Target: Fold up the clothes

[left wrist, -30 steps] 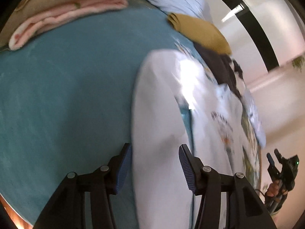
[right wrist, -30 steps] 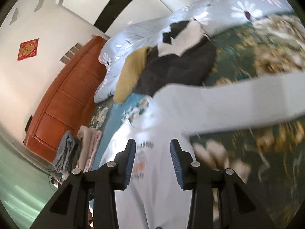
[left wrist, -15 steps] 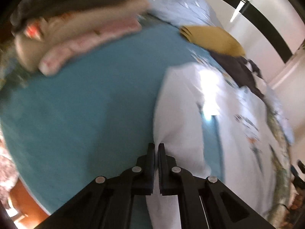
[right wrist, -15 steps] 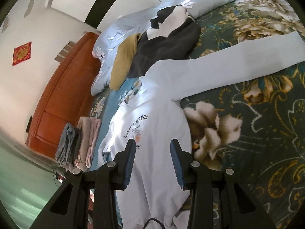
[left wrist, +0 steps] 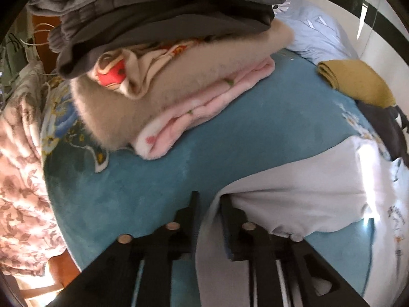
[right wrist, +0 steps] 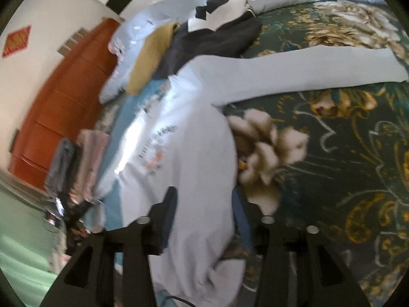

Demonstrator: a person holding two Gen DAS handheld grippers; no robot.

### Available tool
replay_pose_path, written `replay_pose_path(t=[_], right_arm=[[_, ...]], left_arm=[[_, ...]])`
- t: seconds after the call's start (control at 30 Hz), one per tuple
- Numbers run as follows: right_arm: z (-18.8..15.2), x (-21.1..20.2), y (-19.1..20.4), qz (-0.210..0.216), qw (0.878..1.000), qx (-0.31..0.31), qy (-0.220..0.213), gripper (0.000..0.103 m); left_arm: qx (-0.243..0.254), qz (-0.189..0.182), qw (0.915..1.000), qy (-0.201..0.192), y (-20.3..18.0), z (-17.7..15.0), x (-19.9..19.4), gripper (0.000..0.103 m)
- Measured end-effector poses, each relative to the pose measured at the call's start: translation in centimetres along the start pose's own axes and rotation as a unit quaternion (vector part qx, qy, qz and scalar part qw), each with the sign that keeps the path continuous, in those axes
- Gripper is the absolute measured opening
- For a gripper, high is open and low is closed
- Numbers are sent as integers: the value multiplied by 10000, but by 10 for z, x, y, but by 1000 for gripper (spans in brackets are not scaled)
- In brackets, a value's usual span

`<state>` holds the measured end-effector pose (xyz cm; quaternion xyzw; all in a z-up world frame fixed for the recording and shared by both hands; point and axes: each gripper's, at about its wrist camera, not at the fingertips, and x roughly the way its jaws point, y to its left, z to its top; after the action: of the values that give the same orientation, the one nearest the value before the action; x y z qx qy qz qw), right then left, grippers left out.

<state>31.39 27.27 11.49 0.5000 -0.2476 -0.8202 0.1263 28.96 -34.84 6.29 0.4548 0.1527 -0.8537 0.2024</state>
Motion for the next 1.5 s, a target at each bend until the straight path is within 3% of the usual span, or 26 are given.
replay_pose_path(t=[0.07, 0.17, 0.27, 0.33, 0.43, 0.5, 0.57, 0.67, 0.73, 0.8, 0.9, 0.93, 0.97, 1.03, 1.17, 1.33, 1.5], right_arm=[[-5, 1, -1, -210, 9996, -90, 148, 52], [-16, 3, -2, -354, 9984, -177, 413, 52], [-30, 12, -1, -395, 9966, -269, 666, 52], [-37, 21, -4, -472, 9960, -195, 738, 52], [-36, 28, -13, -454, 9968, 94, 646, 52], [-34, 31, -18, -421, 9973, 253, 538, 52], [-35, 32, -20, -346, 9979, 331, 430, 52], [-38, 31, -21, -259, 9986, 357, 309, 52], [-43, 28, -22, -116, 9988, 408, 252, 52], [-46, 29, -22, 3, 9988, 411, 248, 48], [-51, 34, -15, 18, 9992, 297, 272, 32], [-52, 35, -14, 28, 9992, 290, 277, 21], [-52, 36, -13, 39, 9992, 285, 282, 13], [-52, 35, -10, -46, 9995, 209, 235, 8], [-45, 22, -13, -244, 9995, 216, -54, 6], [-29, -9, -31, -520, 9954, 441, -670, 6], [-33, -4, -31, -173, 9974, 406, -570, 7]], left_arm=[[-92, 102, 9999, -22, 5, -3, -4, 44], [-409, 51, 9991, 132, 8, -14, -21, 44], [-296, -866, 9955, 225, -11, -43, -51, 44], [-3, -1661, 9849, 486, -34, -67, -64, 44], [503, -2701, 9555, 1075, -77, -110, -73, 45], [840, -3026, 9381, 1464, -107, -140, -74, 45], [1110, -3086, 9297, 1676, -129, -159, -72, 45], [1456, -2889, 9332, 1563, -153, -174, -82, 47], [1557, -2926, 9287, 1663, -164, -182, -85, 47], [1607, -2839, 9313, 1622, -171, -185, -84, 47], [1600, -2663, 9385, 1503, -177, -194, -92, 43], [1613, -2635, 9399, 1457, -177, -196, -93, 38], [1630, -2609, 9410, 1407, -178, -198, -93, 21], [1665, -2557, 9433, 1306, -180, -201, -93, 10], [1490, -2437, 9520, 1101, -161, -192, -99, 6], [1181, -2454, 9556, 1122, -145, -184, -91, 6], [995, -2538, 9545, 1209, -137, -184, -85, 6]])
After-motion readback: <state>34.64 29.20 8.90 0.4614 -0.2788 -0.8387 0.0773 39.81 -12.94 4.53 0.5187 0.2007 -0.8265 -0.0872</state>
